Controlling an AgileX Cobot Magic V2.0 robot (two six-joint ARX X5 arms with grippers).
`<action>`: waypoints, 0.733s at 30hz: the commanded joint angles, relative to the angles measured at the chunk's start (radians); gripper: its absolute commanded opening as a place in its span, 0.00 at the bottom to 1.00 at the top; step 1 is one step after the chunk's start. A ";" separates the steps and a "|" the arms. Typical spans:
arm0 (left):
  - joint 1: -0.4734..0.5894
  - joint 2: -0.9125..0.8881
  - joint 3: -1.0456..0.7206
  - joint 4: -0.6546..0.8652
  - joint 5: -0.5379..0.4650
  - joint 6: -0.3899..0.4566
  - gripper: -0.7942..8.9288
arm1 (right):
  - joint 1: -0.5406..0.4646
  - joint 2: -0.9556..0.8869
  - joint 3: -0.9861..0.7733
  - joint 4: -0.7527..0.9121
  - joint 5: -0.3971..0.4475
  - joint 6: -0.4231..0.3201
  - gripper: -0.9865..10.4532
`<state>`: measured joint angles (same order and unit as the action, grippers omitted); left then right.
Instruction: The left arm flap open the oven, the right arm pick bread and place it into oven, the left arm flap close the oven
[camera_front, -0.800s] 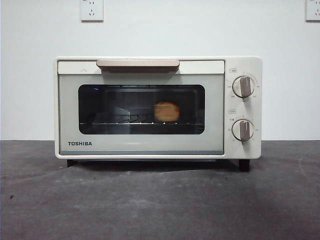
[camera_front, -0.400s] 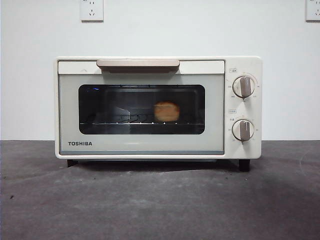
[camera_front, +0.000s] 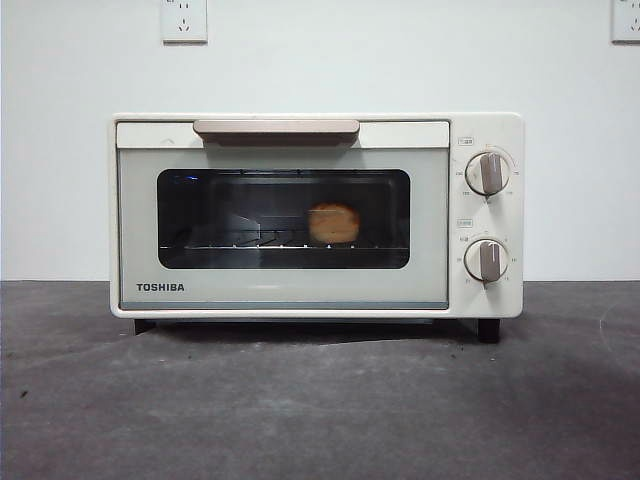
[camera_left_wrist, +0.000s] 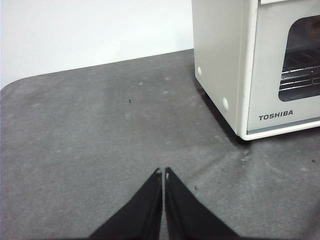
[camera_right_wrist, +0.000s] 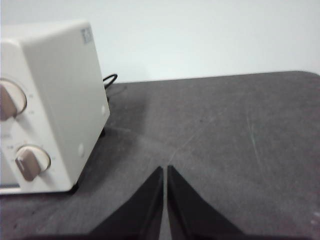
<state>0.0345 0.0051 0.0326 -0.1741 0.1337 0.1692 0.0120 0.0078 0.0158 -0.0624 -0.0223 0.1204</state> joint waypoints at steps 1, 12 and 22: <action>0.002 -0.002 -0.021 -0.006 0.001 -0.006 0.10 | -0.001 -0.004 -0.006 -0.044 0.004 0.006 0.09; 0.002 -0.002 -0.021 -0.006 0.001 -0.006 0.10 | -0.001 -0.004 -0.006 -0.094 0.000 0.013 0.09; 0.002 -0.002 -0.021 -0.006 0.001 -0.006 0.10 | -0.001 -0.004 -0.006 -0.095 0.000 0.013 0.09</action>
